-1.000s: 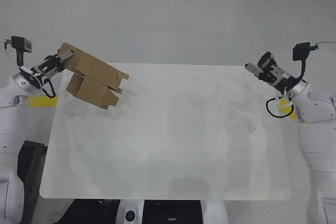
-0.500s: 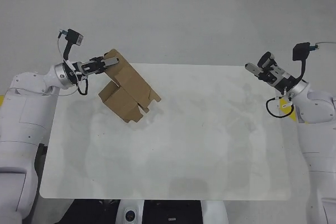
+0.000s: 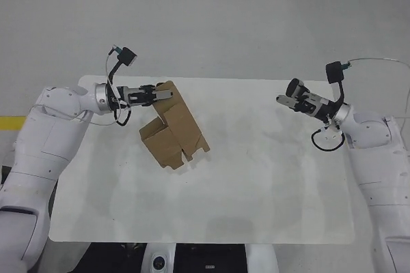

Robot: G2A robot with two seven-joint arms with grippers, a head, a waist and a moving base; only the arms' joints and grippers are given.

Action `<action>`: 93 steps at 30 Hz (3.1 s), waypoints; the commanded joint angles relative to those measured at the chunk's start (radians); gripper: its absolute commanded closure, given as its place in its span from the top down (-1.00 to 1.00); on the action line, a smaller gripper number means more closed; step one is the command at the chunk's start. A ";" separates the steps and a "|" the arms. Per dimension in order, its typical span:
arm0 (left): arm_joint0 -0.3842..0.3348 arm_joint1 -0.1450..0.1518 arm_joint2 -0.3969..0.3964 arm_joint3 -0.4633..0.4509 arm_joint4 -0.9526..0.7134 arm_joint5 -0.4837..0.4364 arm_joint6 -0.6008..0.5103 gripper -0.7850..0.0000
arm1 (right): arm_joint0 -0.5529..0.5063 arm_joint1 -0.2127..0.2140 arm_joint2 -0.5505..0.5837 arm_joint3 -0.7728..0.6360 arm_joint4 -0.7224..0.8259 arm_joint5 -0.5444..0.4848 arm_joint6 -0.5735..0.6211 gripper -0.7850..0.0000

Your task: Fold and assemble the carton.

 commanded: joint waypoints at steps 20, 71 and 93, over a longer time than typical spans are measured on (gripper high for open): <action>-0.066 0.019 0.207 -0.087 -0.059 -0.016 0.016 -1.00 | 0.278 0.004 -0.729 0.051 0.437 -0.057 0.078 1.00; -0.166 0.032 0.417 -0.095 -0.288 -0.042 0.042 1.00 | 0.462 -0.044 -1.100 0.098 0.660 -0.144 -0.009 -1.00; -0.054 0.105 0.370 -0.043 -0.225 -0.139 0.139 1.00 | 0.436 -0.047 -1.038 0.245 0.944 -0.125 0.010 -1.00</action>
